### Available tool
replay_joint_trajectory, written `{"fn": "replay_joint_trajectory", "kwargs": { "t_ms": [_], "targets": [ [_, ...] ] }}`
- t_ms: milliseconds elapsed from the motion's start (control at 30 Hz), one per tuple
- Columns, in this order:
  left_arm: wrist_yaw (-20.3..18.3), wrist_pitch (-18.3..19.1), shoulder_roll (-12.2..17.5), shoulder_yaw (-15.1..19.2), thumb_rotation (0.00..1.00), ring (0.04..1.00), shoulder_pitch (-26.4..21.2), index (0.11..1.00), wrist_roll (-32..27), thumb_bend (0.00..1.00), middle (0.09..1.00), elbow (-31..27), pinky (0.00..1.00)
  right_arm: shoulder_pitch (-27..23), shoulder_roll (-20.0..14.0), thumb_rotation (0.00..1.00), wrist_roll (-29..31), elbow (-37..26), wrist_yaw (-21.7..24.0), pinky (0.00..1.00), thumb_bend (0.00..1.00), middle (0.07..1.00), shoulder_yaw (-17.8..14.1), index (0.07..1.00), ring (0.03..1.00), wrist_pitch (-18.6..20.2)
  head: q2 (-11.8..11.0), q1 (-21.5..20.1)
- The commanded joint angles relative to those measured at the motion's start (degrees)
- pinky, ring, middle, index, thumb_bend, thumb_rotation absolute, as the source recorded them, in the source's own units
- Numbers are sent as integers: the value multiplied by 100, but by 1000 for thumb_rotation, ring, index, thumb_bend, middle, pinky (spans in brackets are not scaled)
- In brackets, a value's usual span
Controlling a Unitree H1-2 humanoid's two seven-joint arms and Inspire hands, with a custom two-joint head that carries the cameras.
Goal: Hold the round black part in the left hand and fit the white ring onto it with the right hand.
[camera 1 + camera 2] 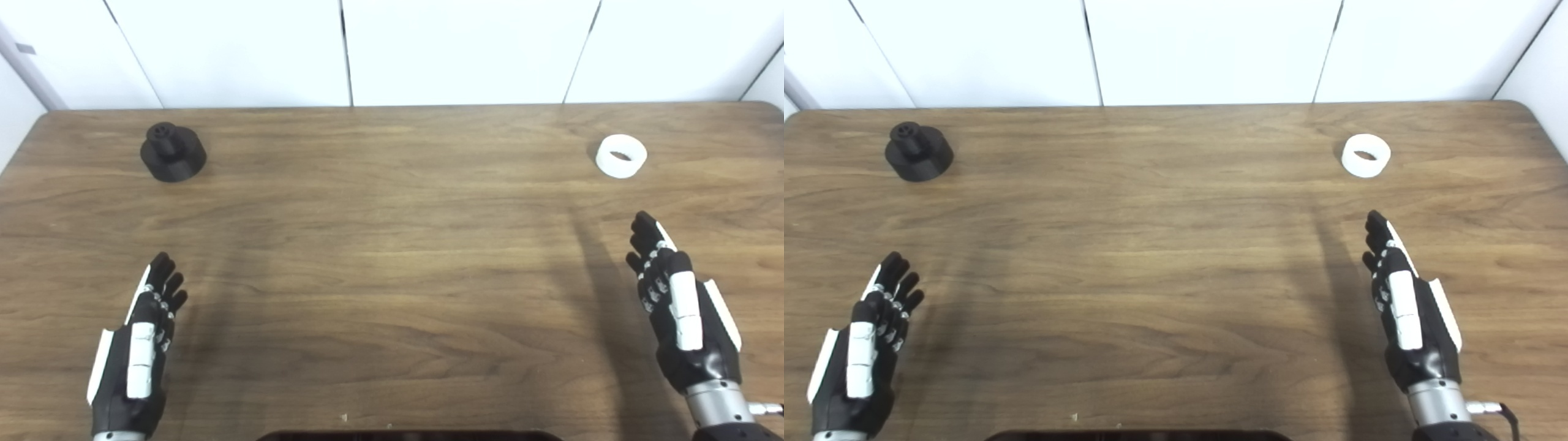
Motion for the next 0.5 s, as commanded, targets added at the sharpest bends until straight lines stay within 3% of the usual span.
{"fn": "replay_joint_trajectory", "kwargs": {
  "t_ms": [0, 467],
  "targets": [
    [53, -245, 22, -8, 946, 988, -11, 984, 54, 687, 995, -84, 978, -41, -89, 1000, 63, -34, 37, 1000, 563, 983, -74, 960, 1000, -333, -90, 181],
    [117, -647, -186, -377, 948, 988, 107, 975, 597, 667, 994, 124, 958, -25, -293, 1000, 269, 413, 217, 1000, 566, 1000, -182, 983, 1000, -724, -788, 1193]
  ]
}}
